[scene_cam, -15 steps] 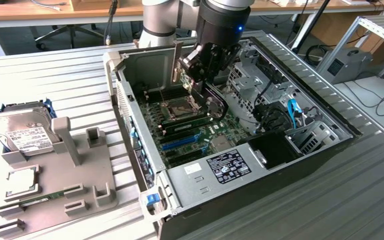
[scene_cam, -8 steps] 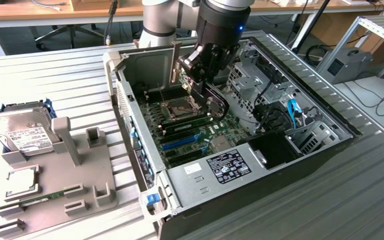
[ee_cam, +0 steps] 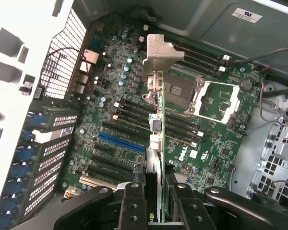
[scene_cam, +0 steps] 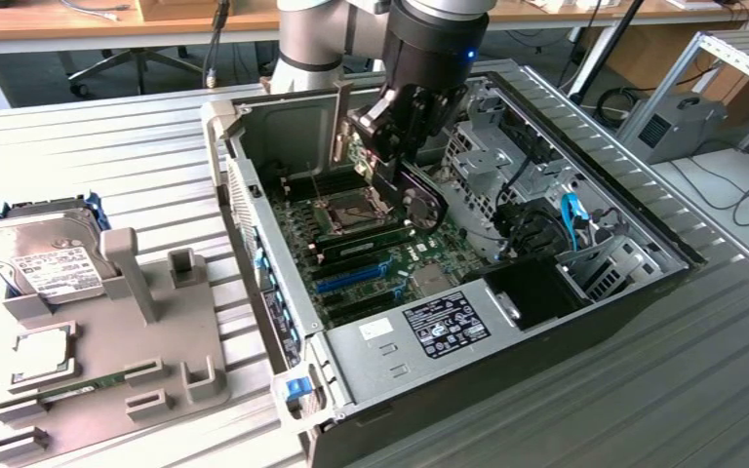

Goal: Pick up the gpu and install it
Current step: 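Insert the gpu into the slot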

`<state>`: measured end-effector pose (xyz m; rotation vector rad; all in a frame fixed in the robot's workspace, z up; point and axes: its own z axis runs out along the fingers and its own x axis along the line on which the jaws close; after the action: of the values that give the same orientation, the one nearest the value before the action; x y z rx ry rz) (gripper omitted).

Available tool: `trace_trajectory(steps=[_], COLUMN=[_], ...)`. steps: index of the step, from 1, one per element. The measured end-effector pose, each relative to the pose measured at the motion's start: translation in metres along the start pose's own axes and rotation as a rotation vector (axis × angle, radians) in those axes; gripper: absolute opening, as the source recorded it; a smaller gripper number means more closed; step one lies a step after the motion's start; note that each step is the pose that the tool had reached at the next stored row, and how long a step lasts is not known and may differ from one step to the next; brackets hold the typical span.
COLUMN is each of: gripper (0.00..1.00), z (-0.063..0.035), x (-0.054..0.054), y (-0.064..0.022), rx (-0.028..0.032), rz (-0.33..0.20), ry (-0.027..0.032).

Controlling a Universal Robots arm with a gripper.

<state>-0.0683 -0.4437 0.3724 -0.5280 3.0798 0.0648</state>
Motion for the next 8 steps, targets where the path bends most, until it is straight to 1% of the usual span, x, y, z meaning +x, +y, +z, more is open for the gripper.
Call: trace_trajectory(steps=[8], gripper=[0.26], z=[0.0], x=[0.0], y=[0.0], rx=[-0.0003], rz=[-0.015], ry=[0.0006])
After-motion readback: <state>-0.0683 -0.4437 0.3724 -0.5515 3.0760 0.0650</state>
